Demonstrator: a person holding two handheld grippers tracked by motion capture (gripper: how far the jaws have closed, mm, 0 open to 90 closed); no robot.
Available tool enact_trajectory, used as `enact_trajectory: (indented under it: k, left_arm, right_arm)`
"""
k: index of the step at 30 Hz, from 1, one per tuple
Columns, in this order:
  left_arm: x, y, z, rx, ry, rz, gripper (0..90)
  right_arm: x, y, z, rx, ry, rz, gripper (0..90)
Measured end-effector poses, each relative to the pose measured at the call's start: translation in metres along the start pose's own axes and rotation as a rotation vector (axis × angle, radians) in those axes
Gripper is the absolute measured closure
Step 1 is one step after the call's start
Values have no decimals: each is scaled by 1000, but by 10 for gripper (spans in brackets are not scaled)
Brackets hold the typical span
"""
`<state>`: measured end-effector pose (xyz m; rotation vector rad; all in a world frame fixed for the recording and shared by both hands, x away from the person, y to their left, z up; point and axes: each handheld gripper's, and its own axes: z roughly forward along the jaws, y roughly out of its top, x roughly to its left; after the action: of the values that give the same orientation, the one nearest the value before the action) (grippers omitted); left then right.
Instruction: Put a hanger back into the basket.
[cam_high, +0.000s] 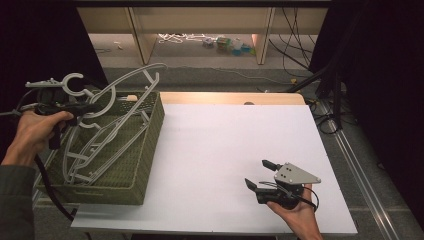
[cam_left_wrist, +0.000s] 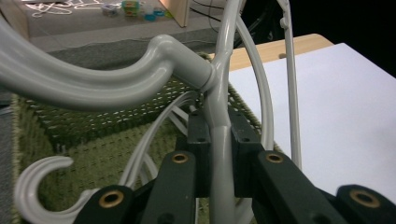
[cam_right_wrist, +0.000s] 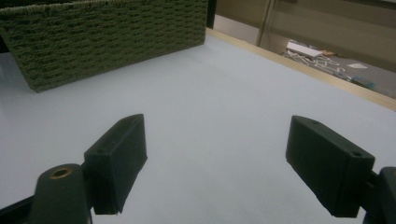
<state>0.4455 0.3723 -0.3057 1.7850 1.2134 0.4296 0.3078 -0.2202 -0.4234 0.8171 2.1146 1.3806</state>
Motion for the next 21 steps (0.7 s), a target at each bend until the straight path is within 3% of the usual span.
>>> enact_trajectory:
  k: [12, 16, 17, 18, 21]
  left_arm:
    - [18, -8, 17, 7, 58, 9, 816]
    - [25, -16, 23, 43, 92, 42, 816]
    - [25, -19, 24, 44, 85, 11, 816]
    - [28, -20, 24, 45, 89, 27, 816]
    - [34, -26, 26, 47, 106, 19, 816]
  right_arm:
    - [1, 0, 0, -1, 7, -3, 214]
    - [0, 0, 0, 0, 9, -1, 214]
    - [0, 0, -1, 8, 11, -4, 215]
    - [0, 0, -1, 10, 11, -4, 214]
    - [1, 1, -1, 9, 18, 1, 215]
